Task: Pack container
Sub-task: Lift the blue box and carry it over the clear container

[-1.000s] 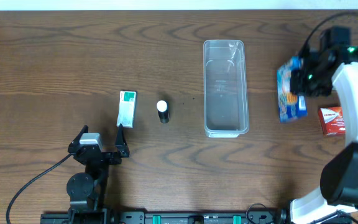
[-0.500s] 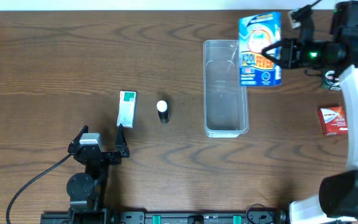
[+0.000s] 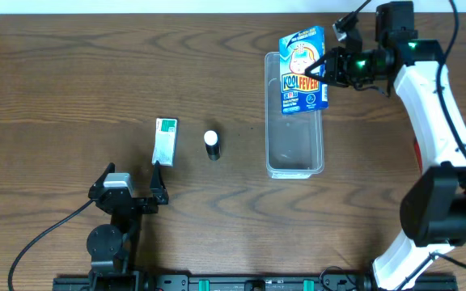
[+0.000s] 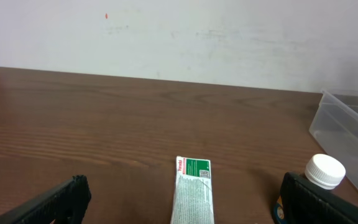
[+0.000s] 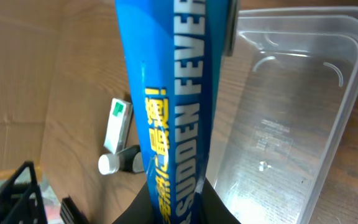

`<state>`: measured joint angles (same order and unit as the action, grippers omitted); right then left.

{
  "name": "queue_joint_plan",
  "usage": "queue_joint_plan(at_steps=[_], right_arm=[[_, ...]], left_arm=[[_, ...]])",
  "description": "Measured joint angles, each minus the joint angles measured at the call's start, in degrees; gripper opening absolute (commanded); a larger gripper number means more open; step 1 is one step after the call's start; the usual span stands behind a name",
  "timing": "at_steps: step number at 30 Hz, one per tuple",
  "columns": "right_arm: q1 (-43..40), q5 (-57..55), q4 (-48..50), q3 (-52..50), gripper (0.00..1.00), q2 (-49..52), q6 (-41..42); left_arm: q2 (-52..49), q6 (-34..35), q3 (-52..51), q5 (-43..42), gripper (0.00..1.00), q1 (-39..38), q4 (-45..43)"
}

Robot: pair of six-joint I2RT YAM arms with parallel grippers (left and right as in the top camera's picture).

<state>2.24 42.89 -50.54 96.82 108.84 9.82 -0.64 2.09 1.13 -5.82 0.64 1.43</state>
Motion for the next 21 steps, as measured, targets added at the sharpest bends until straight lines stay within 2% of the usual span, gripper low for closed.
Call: queue_joint_plan(at_steps=[11, 12, 13, 14, 15, 21], right_arm=[[1.53, -0.72, 1.92, -0.02, 0.14, 5.84, 4.24], [1.79, -0.76, 2.08, 0.00, 0.17, 6.12, 4.28], [2.10, -0.90, 2.25, -0.02, 0.25, 6.40, 4.46], [2.45, -0.92, 2.47, -0.02, 0.45, 6.62, 4.85], [2.73, -0.92, 2.64, -0.02, 0.51, 6.67, 4.83], [3.37, -0.46, 3.26, -0.02, 0.62, 6.67, 5.11]], left_arm=[[0.00, 0.00, 0.00, 0.00, 0.98, 0.00, 0.00], [0.00, 0.00, 0.00, 0.00, 0.98, 0.00, 0.00], [0.00, -0.02, 0.00, 0.00, 0.98, 0.00, 0.00], [0.00, -0.02, 0.00, 0.00, 0.98, 0.00, 0.00], [0.00, -0.02, 0.00, 0.00, 0.98, 0.00, 0.00], [0.00, -0.02, 0.00, 0.00, 0.98, 0.00, 0.00]])
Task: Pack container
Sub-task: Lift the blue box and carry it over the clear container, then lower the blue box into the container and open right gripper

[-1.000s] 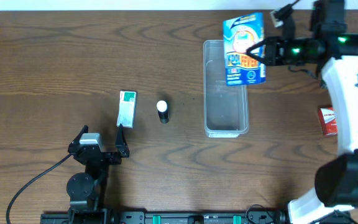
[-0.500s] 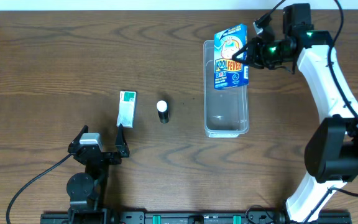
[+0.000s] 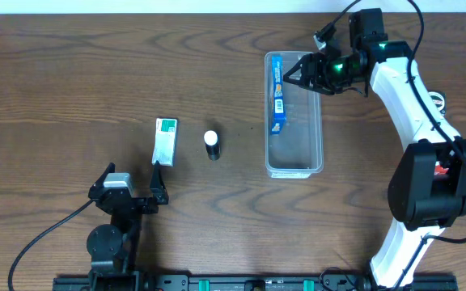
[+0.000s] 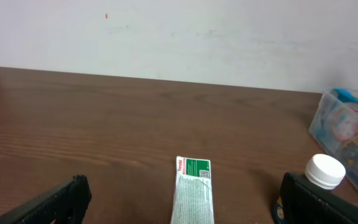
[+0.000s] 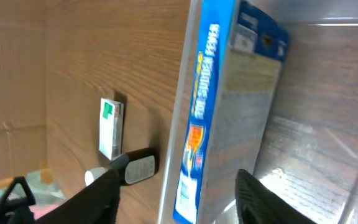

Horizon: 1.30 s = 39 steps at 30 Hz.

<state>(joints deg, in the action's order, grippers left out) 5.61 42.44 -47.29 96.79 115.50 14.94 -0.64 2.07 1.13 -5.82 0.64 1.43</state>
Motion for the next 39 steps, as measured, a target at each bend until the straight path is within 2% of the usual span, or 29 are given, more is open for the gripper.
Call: queue_joint_plan(at_steps=[4, 10, 13, 16, 18, 20, 28, 39], right_arm=[[-0.02, -0.04, -0.02, 0.00, 0.62, 0.00, 0.04], [-0.02, 0.04, -0.17, 0.00, 0.50, 0.00, 0.83], [0.13, 0.22, -0.04, 0.00, 0.38, 0.00, 0.70], [1.22, -0.44, 0.02, 0.00, 0.17, 0.00, -0.42], [3.10, -3.08, -0.09, 0.00, 0.07, 0.00, -0.85], [5.53, -6.78, -0.22, 0.00, 0.02, 0.00, -1.25], [14.01, -21.92, -0.09, 0.00, 0.01, 0.00, -1.55], [14.12, -28.46, -0.35, 0.02, 0.01, 0.48, -1.55]], left_arm=[[0.00, 0.00, 0.00, 0.00, 0.98, 0.00, 0.00], [0.00, 0.00, 0.00, 0.00, 0.98, 0.00, 0.00], [0.00, 0.00, 0.00, 0.00, 0.98, 0.00, 0.00], [0.00, 0.00, 0.00, 0.02, 0.98, 0.00, 0.02], [0.00, 0.02, 0.00, 0.02, 0.98, 0.00, 0.00], [0.00, 0.02, 0.00, 0.00, 0.98, 0.00, 0.00], [0.00, 0.00, 0.00, 0.00, 0.98, 0.00, 0.00], [0.00, 0.00, 0.00, 0.00, 0.98, 0.00, 0.00]])
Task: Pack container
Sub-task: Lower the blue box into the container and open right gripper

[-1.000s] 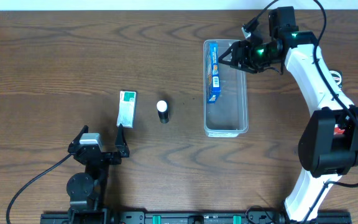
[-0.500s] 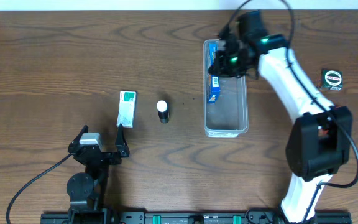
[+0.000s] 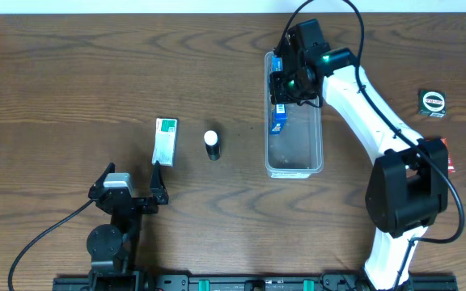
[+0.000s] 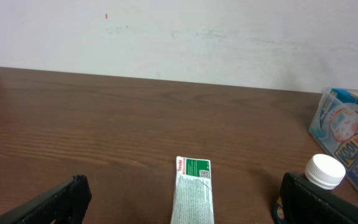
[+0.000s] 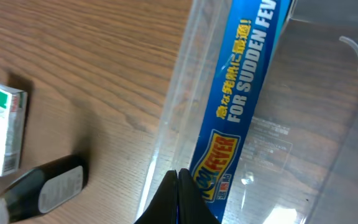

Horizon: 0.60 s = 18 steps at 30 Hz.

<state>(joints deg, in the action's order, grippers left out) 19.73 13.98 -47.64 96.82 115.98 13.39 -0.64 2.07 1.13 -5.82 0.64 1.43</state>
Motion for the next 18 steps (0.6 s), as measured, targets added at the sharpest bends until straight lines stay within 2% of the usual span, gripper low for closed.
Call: queue_joint_plan(at_steps=[12, 18], right_arm=[[-0.44, -12.41, -7.23, 0.00, 0.04, 2.16, -0.22], [-0.79, -14.10, -11.50, 2.58, 0.13, 2.16, -0.39]], left_arm=[[0.00, 0.00, 0.00, 0.00, 0.98, 0.00, 0.00], [0.00, 0.00, 0.00, 0.00, 0.98, 0.00, 0.00]])
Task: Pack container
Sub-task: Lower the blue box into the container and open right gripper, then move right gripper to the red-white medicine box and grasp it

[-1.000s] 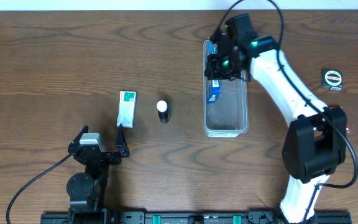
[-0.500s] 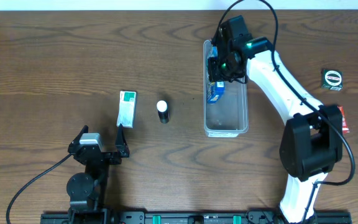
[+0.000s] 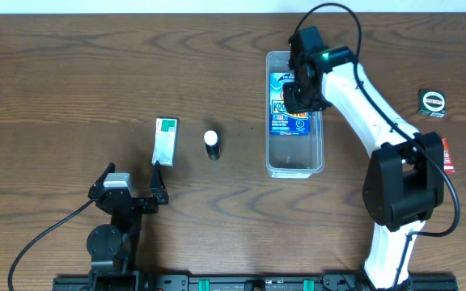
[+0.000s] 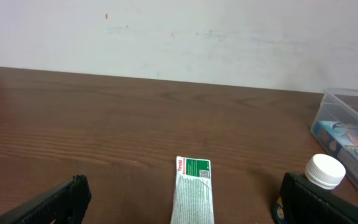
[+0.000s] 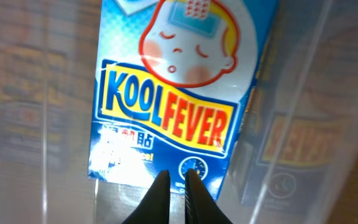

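The blue Kool Fever box [image 3: 288, 103] lies flat, face up, in the far half of the clear plastic container [image 3: 294, 168]. My right gripper [image 3: 296, 99] hovers just over the box's near edge [image 5: 173, 93], its fingertips [image 5: 177, 177] pressed nearly together with nothing between them. On the table to the left lie a green-and-white carton [image 3: 165, 140] and a small dark bottle with a white cap [image 3: 211, 145]. My left gripper [image 3: 132, 179] rests open near the front edge, with the carton [image 4: 193, 196] ahead of it and the bottle [image 4: 324, 171] at its right finger.
A round black-and-green item [image 3: 433, 100] and a red item [image 3: 446, 153] lie at the right side of the table, beyond the right arm. The near half of the container holds nothing.
The blue box stood on its long edge against the container's left wall; now it lies flat, face up, on the container's floor. My right gripper is over it, still shut. The left arm is unmoved.
My right gripper first held the blue box above the container's far end. Then the box stood on edge inside by the left wall, with the gripper open beside it. Then the gripper was shut against the upright box, which now lies flat.
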`<state>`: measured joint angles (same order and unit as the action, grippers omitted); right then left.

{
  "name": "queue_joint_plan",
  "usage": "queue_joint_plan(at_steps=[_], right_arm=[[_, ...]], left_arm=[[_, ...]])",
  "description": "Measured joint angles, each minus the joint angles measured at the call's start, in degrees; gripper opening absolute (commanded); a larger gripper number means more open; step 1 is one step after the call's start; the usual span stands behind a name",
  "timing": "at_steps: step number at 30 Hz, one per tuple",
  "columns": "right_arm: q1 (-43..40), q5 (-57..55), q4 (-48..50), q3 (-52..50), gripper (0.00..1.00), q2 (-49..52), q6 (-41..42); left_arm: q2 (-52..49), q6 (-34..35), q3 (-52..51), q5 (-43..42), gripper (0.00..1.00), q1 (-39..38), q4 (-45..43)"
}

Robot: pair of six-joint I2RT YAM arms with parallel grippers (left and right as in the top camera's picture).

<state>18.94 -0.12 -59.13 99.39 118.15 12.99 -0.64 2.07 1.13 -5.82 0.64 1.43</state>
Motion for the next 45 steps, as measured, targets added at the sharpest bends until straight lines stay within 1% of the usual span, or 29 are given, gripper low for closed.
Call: queue_joint_plan(at_steps=[4, 5, 6, 7, 8, 9, 13, 17, 20, 28, 30, 35, 39, 45], right_arm=[[-0.26, -0.42, -4.90, 6.73, 0.19, -0.50, -0.92], [-0.50, -0.59, -6.73, 8.50, 0.22, -0.96, -1.36], [-0.90, -0.90, -8.20, 10.01, 0.33, -1.62, -1.60], [-1.49, -1.51, -9.99, 11.54, 0.60, -2.60, -2.14], [-2.14, -1.97, -10.71, 12.09, 0.71, -3.21, -2.14], [-3.23, -2.75, -11.89, 12.72, 0.76, -4.37, -2.84], [-9.75, -5.86, -16.98, 13.81, 0.86, -7.85, -7.10], [-17.22, -7.21, -20.76, 13.53, 0.95, -8.15, -12.22], [-22.77, -7.50, -21.66, 12.11, 0.98, -8.13, -14.60], [-35.10, -5.07, -18.88, 7.39, 0.97, -8.13, -17.05], [-37.24, -3.34, -18.64, 5.70, 0.98, -8.13, -18.05], [-40.48, -1.25, -19.65, 1.27, 0.99, -8.13, -19.71], [-42.01, -0.63, -20.31, -0.33, 0.99, -8.13, -20.90], [-43.82, -0.72, -17.59, -1.73, 0.99, -8.13, -25.42]], left_arm=[[0.00, 0.00, 0.00, 0.00, 0.98, 0.00, 0.00], [0.00, 0.00, 0.00, 0.00, 0.98, 0.00, 0.02], [0.00, 0.02, 0.00, 0.00, 0.98, 0.00, 0.00], [0.00, 0.00, 0.00, 0.00, 0.98, 0.00, 0.00], [0.00, 0.02, 0.00, 0.00, 0.98, 0.00, 0.00], [0.00, 0.02, 0.00, 0.00, 0.98, 0.00, 0.00], [0.00, 0.00, 0.00, 0.00, 0.98, 0.00, 0.00], [0.00, 0.00, 0.00, 0.00, 0.98, 0.00, 0.00], [0.00, 0.00, 0.00, 0.00, 0.98, 0.00, 0.00], [0.00, 0.00, 0.00, 0.00, 0.98, 0.00, 0.00], [0.00, 0.00, 0.00, 0.00, 0.98, 0.00, 0.00], [0.00, 0.00, 0.00, 0.00, 0.98, 0.00, 0.00], [0.00, 0.00, 0.00, 0.00, 0.98, 0.00, 0.00], [0.00, 0.02, 0.00, 0.00, 0.98, 0.00, 0.00]])
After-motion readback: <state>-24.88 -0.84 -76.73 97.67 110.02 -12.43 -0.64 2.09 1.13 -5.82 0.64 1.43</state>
